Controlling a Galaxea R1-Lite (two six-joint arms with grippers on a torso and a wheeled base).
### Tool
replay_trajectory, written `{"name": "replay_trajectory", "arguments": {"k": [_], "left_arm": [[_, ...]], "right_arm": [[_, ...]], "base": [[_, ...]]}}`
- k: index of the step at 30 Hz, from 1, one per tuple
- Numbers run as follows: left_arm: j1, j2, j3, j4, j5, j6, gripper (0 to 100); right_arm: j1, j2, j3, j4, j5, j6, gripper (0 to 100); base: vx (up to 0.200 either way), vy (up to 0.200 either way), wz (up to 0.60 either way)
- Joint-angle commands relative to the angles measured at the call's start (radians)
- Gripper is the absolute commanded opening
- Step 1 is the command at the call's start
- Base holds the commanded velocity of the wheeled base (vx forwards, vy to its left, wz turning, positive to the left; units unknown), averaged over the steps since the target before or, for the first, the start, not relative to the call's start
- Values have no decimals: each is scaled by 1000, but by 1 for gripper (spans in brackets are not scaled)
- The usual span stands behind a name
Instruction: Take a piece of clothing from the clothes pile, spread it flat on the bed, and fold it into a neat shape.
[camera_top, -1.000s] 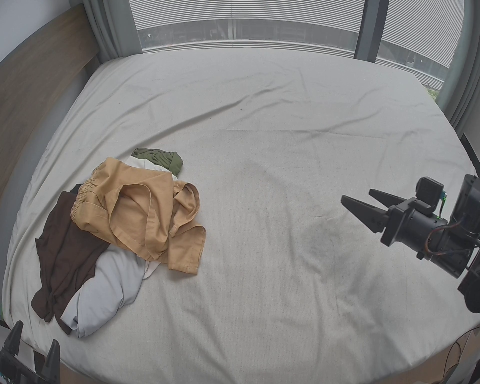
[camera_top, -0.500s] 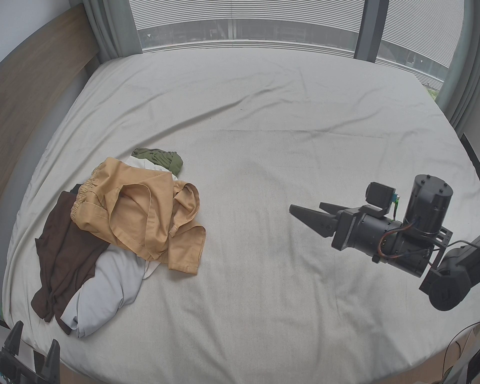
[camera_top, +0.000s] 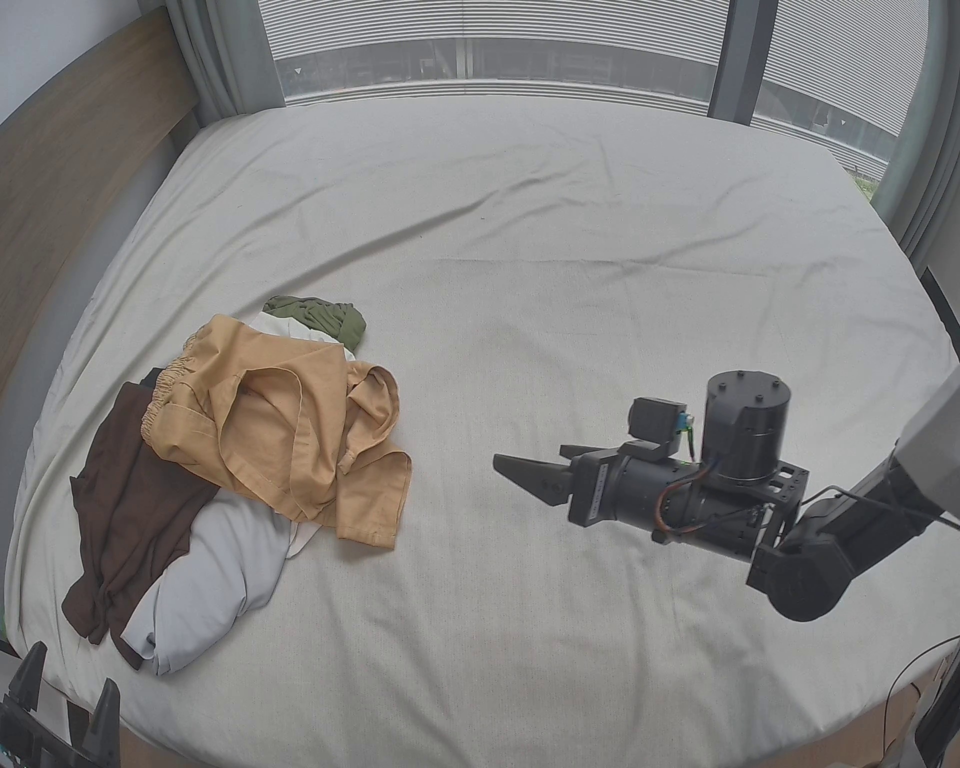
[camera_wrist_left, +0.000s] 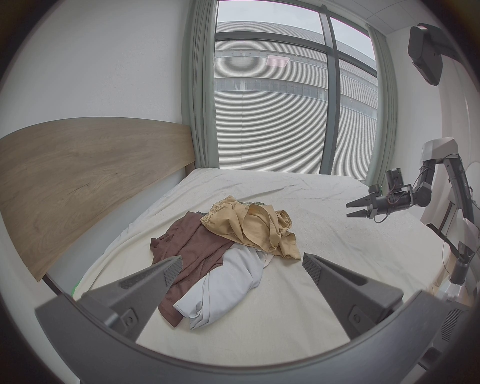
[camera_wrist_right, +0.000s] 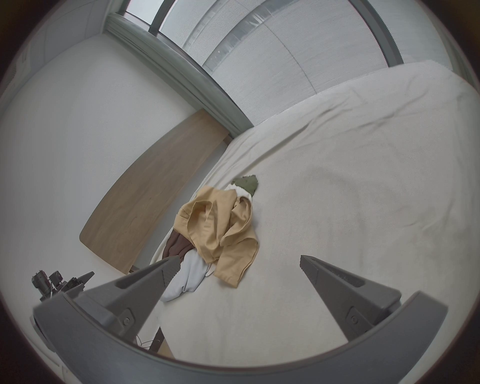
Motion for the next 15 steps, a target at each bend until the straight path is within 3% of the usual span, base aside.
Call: {"name": "replay_trajectory", "arguments": {"k": [1,15], "left_arm": [[0,-16,18,-2,0,0,100],[0,-16,18,0,0,0,100]], "right_arm": [[34,100,-79,27,-1,27,100],[77,252,-206,77,-7,92,100]], "base": [[0,0,0],[0,0,0]]}}
